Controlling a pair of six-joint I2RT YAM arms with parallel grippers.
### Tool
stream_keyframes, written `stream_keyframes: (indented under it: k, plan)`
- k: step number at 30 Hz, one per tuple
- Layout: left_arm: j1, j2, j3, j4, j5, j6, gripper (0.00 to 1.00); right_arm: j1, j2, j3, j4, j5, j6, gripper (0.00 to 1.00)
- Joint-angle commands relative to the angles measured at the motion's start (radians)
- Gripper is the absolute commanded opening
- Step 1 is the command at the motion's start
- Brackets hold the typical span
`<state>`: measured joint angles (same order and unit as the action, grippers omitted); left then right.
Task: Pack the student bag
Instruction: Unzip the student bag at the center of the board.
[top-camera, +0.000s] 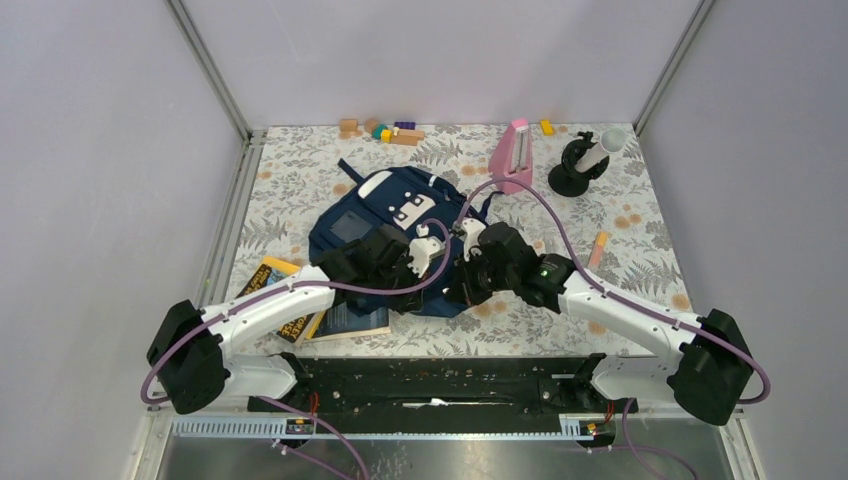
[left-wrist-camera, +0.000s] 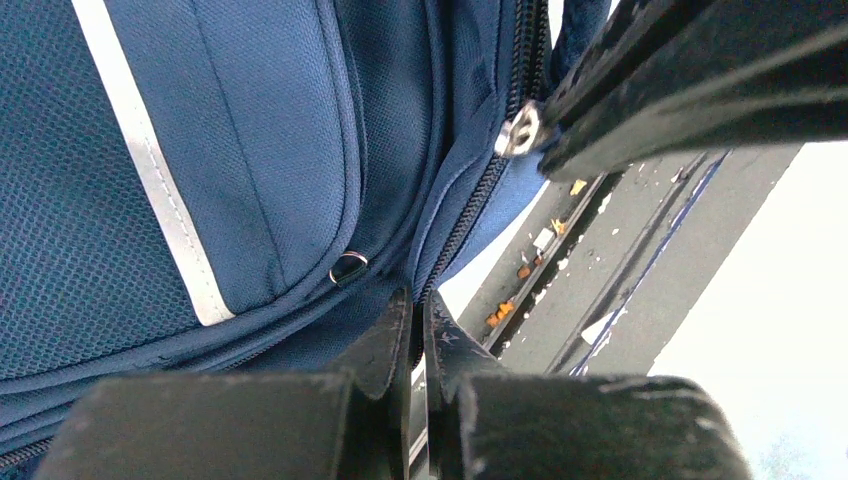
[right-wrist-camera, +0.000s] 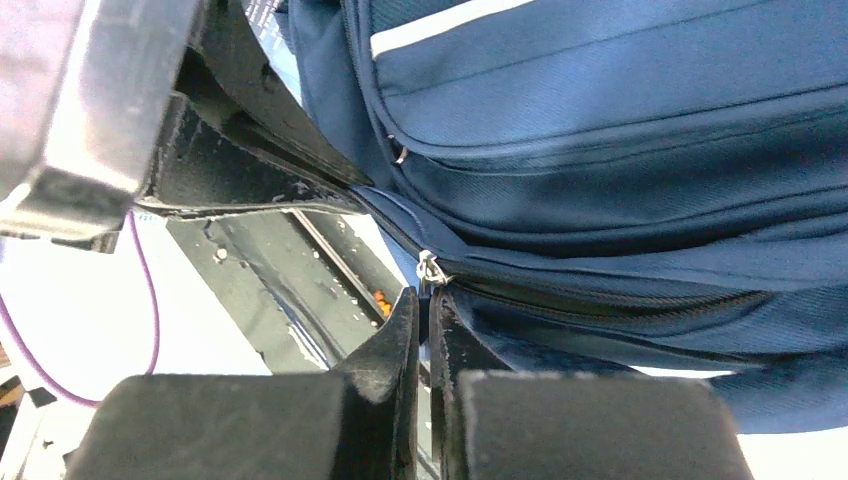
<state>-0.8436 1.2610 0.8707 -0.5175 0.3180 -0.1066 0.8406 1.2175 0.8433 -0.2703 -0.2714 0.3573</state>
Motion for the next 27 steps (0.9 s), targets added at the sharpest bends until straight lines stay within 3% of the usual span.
stream_keyframes:
  k: [1,9,12,15,18,23,27]
  plan:
    - [-0.006,-0.007,0.082,0.182,0.053,-0.048,0.00,0.037,-0.001,-0.014,0.120,-0.016,0.083,0.00]
    - [-0.006,0.006,0.091,0.187,0.024,-0.044,0.02,0.066,0.037,-0.044,0.206,0.026,0.161,0.00]
    - [-0.006,-0.023,0.088,0.159,-0.031,-0.047,0.17,0.066,0.030,-0.074,0.236,0.066,0.186,0.00]
    - [-0.005,-0.067,0.087,0.116,-0.141,-0.057,0.54,0.066,0.017,-0.084,0.203,0.134,0.184,0.00]
    - [0.000,-0.136,0.059,0.096,-0.201,-0.076,0.76,0.065,0.004,-0.090,0.174,0.187,0.178,0.00]
    - [0.034,-0.254,-0.002,0.055,-0.281,-0.151,0.85,0.064,0.005,-0.102,0.156,0.208,0.177,0.00]
    - [0.094,-0.351,-0.058,0.018,-0.448,-0.328,0.85,0.065,0.013,-0.116,0.162,0.209,0.192,0.00]
